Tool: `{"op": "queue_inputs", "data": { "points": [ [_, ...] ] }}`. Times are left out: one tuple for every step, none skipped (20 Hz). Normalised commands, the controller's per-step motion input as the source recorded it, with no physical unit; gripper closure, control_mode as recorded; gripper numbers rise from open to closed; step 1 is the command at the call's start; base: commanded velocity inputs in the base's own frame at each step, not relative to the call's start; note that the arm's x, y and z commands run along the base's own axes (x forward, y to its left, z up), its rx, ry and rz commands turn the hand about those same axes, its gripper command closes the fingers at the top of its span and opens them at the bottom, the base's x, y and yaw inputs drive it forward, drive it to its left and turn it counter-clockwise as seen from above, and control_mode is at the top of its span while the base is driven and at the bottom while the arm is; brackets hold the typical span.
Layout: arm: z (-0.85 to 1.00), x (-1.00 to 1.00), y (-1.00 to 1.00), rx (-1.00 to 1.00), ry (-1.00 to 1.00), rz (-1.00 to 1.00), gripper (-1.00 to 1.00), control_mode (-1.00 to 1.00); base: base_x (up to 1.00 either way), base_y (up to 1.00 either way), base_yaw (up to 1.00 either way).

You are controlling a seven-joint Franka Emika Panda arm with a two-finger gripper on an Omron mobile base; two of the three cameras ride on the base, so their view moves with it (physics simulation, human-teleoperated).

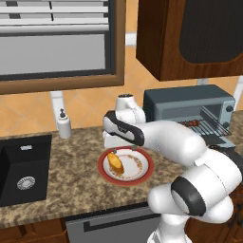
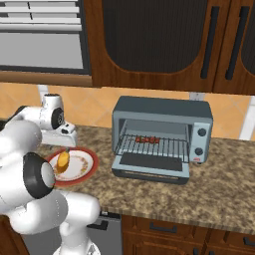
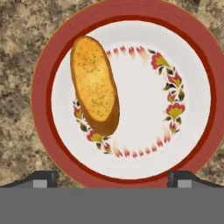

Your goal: Pick up the kebab skewer and baguette bread, and place them inside the toaster oven. Close the toaster oven door and start by setting the timer.

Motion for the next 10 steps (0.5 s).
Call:
{"op": "queue_inputs", "data": {
  "points": [
    [-0.25,0.45,0.0,0.0,0.15,0.05,-1.0,-1.0,0.0,0.0,0.0],
    [-0.31,0.69,0.09,0.0,0.11,0.04,-1.0,-1.0,0.0,0.0,0.0],
    [-0.37,0.65,0.14,0.0,0.09,0.03,-1.0,-1.0,0.0,0.0,0.0],
    [-0.46,0.42,0.0,0.0,0.09,0.05,-1.0,-1.0,0.0,0.0,0.0],
    [-0.53,0.21,0.0,0.0,0.06,0.09,-1.0,-1.0,0.0,0.0,0.0],
    [-0.59,0.29,0.23,0.0,0.07,0.03,-1.0,-1.0,0.0,0.0,0.0],
    [-0.66,0.28,0.31,0.0,0.05,0.01,-1.0,-1.0,0.0,0.0,0.0],
    [-0.74,0.1,0.02,0.0,0.01,0.04,-1.0,-1.0,0.0,0.0,0.0],
    [-0.79,0.11,0.0,0.0,0.0,0.05,-1.0,-1.0,0.0,0.0,0.0],
    [-0.79,0.25,0.21,0.0,0.0,0.02,-1.0,-1.0,0.0,0.0,0.0]
  ]
}}
